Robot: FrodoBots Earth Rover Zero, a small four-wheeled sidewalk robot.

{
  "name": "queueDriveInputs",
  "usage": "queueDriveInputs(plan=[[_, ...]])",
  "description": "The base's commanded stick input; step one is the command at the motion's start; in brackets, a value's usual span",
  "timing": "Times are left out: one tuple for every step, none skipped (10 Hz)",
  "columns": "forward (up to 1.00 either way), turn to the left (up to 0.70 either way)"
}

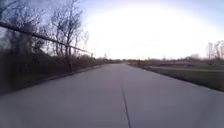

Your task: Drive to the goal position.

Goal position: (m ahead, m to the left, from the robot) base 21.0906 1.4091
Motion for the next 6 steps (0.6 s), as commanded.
queueDriveInputs(plan=[[1.00, 0.03], [1.00, 0.03], [1.00, 0.02], [1.00, 0.01], [1.00, 0.02], [1.00, 0.03]])
